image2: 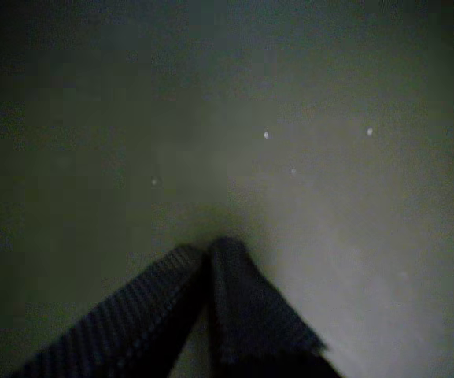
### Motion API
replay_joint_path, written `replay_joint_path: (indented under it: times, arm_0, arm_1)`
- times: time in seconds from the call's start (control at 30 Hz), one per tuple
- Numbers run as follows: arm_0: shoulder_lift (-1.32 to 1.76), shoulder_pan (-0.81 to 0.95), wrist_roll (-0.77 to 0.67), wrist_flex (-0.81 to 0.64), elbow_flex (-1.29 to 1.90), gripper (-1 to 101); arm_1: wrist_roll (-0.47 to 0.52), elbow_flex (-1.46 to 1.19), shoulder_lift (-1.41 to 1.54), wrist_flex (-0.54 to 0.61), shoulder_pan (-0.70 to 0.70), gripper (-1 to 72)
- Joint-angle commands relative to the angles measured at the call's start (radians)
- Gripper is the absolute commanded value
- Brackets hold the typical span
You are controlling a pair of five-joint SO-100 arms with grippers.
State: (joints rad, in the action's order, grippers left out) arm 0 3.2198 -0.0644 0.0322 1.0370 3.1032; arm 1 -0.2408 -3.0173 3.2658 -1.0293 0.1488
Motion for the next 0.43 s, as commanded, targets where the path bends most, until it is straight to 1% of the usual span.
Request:
replay_joint_path:
  times: [0.0,0.07,0.1,0.13,0.2,0.23,0.4]
  arm_0:
    - [0.02,-0.025,0.008,-0.011,0.0,0]
    - [0.02,-0.023,0.005,-0.011,0.0,0]
    - [0.02,-0.023,0.005,-0.011,0.0,0]
    - [0.02,-0.023,0.005,-0.011,0.0,0]
    - [0.02,-0.023,0.006,-0.011,0.0,0]
    - [0.02,-0.021,0.006,-0.011,0.0,0]
    - [0.02,-0.021,0.006,-0.011,0.002,0]
  arm_1:
    - [-0.026,0.012,0.008,-0.012,-0.015,1.7]
    - [0.0,0.012,0.008,-0.008,0.014,1.7]
    - [0.029,0.012,0.008,-0.003,0.026,1.5]
    - [0.094,0.012,0.008,0.018,0.023,1.5]
    - [0.21,0.012,0.008,0.057,-0.029,2.0]
    - [0.215,0.012,0.008,0.006,-0.083,2.1]
    - [0.204,0.012,0.006,0.0,-0.098,-0.3]
